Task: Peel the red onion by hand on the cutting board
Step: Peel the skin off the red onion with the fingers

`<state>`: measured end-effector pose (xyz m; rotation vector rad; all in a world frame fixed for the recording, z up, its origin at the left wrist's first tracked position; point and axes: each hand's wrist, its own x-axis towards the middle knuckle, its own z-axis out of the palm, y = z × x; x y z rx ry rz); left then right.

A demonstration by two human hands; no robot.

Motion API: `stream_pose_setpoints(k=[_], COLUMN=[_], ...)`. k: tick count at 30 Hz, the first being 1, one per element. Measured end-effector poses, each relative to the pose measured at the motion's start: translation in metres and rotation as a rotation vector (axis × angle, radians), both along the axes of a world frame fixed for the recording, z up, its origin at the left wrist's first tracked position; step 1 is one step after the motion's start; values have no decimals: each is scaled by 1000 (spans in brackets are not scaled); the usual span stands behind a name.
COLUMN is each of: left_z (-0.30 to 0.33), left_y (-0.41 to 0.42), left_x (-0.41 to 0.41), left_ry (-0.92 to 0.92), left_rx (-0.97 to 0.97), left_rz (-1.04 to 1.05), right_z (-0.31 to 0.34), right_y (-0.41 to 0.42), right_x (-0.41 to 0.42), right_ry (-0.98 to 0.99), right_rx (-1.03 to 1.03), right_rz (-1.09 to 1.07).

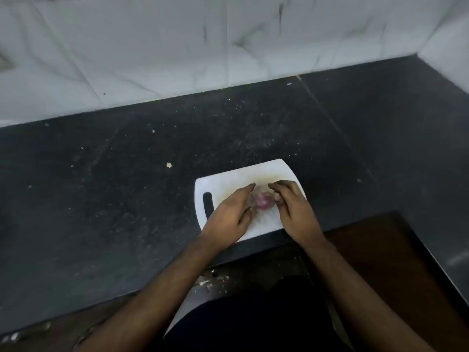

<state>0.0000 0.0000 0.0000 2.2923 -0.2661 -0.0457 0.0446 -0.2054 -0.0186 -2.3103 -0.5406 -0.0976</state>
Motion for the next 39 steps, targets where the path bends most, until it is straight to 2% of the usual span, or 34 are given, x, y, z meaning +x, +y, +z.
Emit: stream_pose_setpoints(k=[6,12,15,21,26,30,34,39], left_z=[-20,-38,-38,-47,-48,-49,-54,-58], left_y=[-20,-31,-35,-47,-61,-64,-60,-55], left_x=[11,23,26,24,19,16,16,19], left_ry=[94,145,156,66,-34,-81,-67,-69], left_rx=[-115,-315,-396,-200,-142,-73,-124,-66], left_rz=[26,322,407,424,527,506,538,468], right_z=[-17,-15,-20,-29,-28,-31,-29,-28], right_y=[1,9,1,-4,-5,-8,-12,-11], right_x=[9,39,54,67,75,72,63,63], right_ry=[197,329,381,270,263,222,138,101], right_rx=[-34,160,261,239,211,209,228,225], right_rz=[141,133,175,231,276,323,373,394])
